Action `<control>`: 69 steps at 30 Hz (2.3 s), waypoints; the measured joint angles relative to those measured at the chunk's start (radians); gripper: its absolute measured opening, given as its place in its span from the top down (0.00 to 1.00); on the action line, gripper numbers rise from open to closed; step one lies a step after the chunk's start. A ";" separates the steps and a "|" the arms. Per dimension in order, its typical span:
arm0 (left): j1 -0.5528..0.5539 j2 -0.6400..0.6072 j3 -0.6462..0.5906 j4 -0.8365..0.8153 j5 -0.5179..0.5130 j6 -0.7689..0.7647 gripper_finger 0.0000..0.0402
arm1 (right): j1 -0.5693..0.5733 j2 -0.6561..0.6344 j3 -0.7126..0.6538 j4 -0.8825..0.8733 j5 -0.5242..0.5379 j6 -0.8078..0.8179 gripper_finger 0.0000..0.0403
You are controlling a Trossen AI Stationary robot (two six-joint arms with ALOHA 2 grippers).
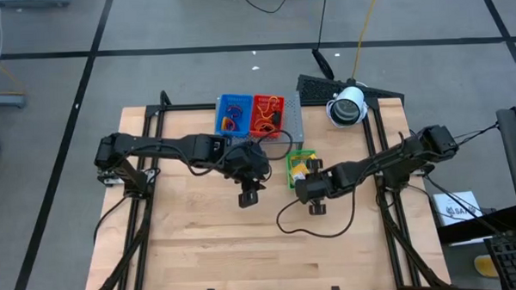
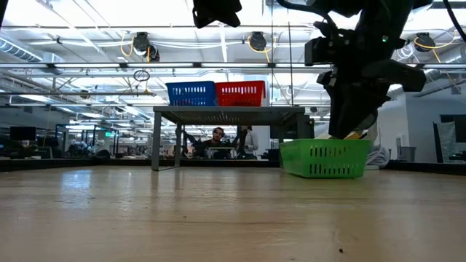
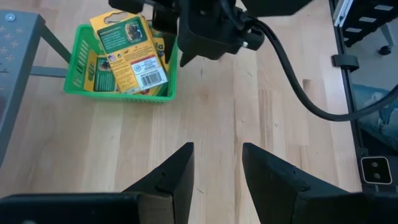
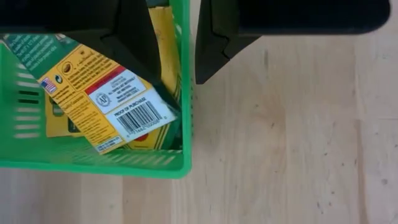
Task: Pick & Place Office Desk Supplies
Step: Put the green bin on the shelf
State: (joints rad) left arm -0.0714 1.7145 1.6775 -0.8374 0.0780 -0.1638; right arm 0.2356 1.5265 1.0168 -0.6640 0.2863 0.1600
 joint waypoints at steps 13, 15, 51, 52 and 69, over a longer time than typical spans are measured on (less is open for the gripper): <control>-0.003 0.000 0.000 -0.007 -0.001 -0.001 0.64 | -0.019 0.000 0.000 0.005 -0.077 -0.005 0.77; -0.003 0.000 0.000 -0.009 -0.001 -0.002 0.64 | -0.021 0.000 0.000 0.006 -0.077 -0.005 0.77; -0.003 0.000 0.000 -0.030 -0.002 -0.042 0.64 | -0.073 0.008 -0.126 0.137 -0.110 0.001 0.77; -0.003 0.000 0.000 -0.030 -0.002 -0.042 0.64 | -0.073 0.008 -0.126 0.147 -0.126 -0.004 0.77; -0.003 0.000 0.000 -0.030 -0.002 -0.055 0.64 | -0.077 0.007 -0.183 0.305 -0.163 0.023 0.80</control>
State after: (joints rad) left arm -0.0746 1.7145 1.6775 -0.8673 0.0765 -0.2188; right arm 0.1588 1.5336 0.8334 -0.3591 0.1234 0.1832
